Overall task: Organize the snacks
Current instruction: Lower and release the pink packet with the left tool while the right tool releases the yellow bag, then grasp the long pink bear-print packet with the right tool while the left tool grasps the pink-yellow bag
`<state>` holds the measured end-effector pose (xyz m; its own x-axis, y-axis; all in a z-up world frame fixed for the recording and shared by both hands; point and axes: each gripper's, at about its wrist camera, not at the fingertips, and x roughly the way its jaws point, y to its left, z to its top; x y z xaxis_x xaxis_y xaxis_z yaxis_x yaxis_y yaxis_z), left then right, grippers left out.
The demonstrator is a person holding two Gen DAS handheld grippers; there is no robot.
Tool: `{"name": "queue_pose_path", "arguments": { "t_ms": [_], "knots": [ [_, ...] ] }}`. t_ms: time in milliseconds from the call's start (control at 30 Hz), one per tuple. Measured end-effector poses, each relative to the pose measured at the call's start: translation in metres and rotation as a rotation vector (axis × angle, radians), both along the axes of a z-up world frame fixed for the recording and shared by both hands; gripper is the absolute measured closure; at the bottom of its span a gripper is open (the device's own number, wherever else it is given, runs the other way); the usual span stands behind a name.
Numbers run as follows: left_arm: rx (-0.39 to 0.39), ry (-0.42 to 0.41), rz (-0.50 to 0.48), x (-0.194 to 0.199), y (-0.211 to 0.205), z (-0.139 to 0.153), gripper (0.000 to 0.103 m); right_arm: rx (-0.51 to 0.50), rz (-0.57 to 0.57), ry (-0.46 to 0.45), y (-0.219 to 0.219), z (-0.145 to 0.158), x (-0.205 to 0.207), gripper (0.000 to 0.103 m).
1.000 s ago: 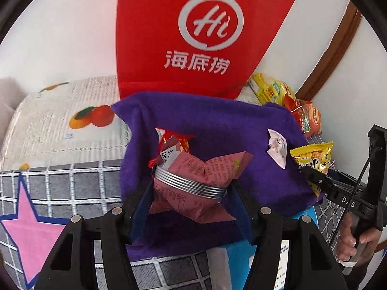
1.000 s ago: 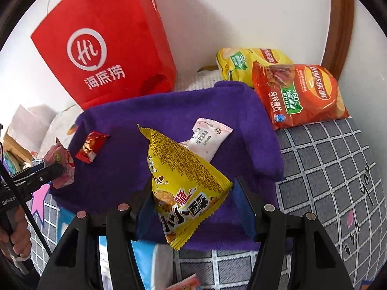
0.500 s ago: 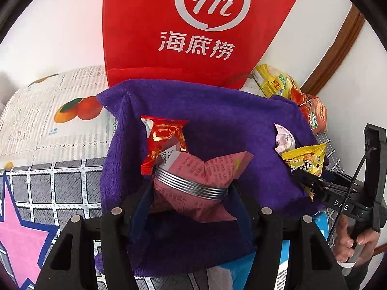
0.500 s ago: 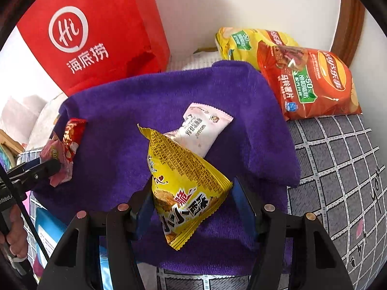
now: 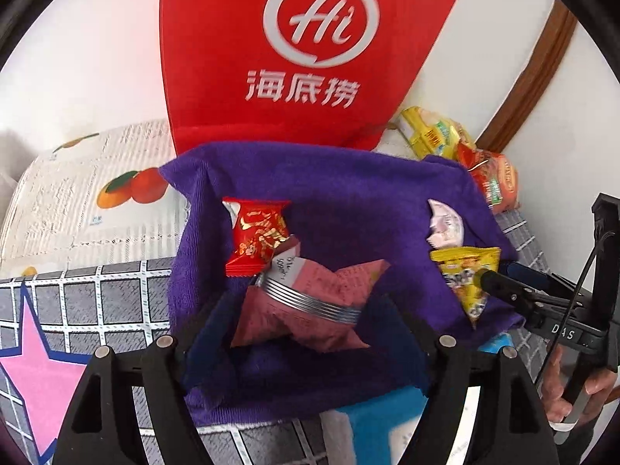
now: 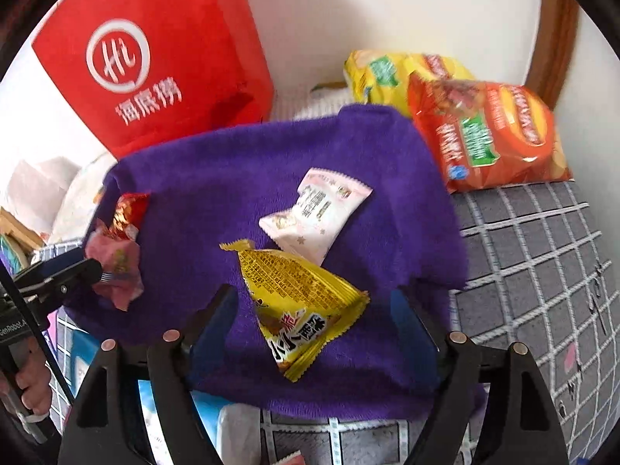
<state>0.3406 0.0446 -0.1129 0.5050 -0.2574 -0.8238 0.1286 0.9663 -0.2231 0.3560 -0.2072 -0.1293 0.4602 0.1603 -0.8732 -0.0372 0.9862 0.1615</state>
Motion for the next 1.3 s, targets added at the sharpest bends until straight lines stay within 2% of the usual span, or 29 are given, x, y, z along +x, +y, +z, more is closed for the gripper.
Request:
{"name": "queue_pose_path", "arguments": {
  "t_ms": [200,333,367,500,667,800,1033,1167,1233,1267,1300],
  "knots": [
    [-0.031,-0.039,0.024,-0.023,0.011,0.02,0.025,0.018,-0.057,-0.056,-0.022,0.028,-0.034,0.022],
    [-0.041,-0.041,0.04,-0.042,0.02,0.027,0.025,0.019,-0.064,-0.077,-0.039,0.034,-0.072,0.023],
    [-0.049,-0.042,0.043,-0.048,0.022,0.029,0.026,0.01,-0.059,-0.079,-0.041,0.033,-0.08,0.028],
    [-0.056,-0.039,0.067,-0.066,0.03,0.033,0.026,-0.013,-0.021,-0.035,-0.044,0.022,-0.114,0.05],
    [-0.071,-0.027,0.093,-0.088,0.041,0.031,0.027,0.027,0.018,0.004,-0.038,0.005,-0.145,0.051],
    [-0.045,-0.014,0.112,-0.107,0.049,0.027,0.027,0.04,0.068,0.014,-0.025,-0.004,-0.161,0.051],
    [-0.025,-0.019,0.126,-0.137,0.063,0.026,0.032,-0.02,0.085,0.04,-0.005,-0.021,-0.16,0.052],
    [-0.019,-0.018,0.146,-0.147,0.067,0.025,0.033,-0.081,0.097,0.062,0.005,-0.031,-0.156,0.062],
    [-0.024,-0.016,0.14,-0.152,0.066,0.024,0.033,-0.105,0.098,0.05,0.008,-0.03,-0.157,0.071],
    [-0.029,-0.016,0.134,-0.154,0.065,0.024,0.033,-0.112,0.093,0.047,0.007,-0.03,-0.157,0.079],
    [-0.032,-0.017,0.13,-0.156,0.064,0.024,0.033,-0.108,0.091,0.048,0.006,-0.03,-0.157,0.081]
  ]
}}
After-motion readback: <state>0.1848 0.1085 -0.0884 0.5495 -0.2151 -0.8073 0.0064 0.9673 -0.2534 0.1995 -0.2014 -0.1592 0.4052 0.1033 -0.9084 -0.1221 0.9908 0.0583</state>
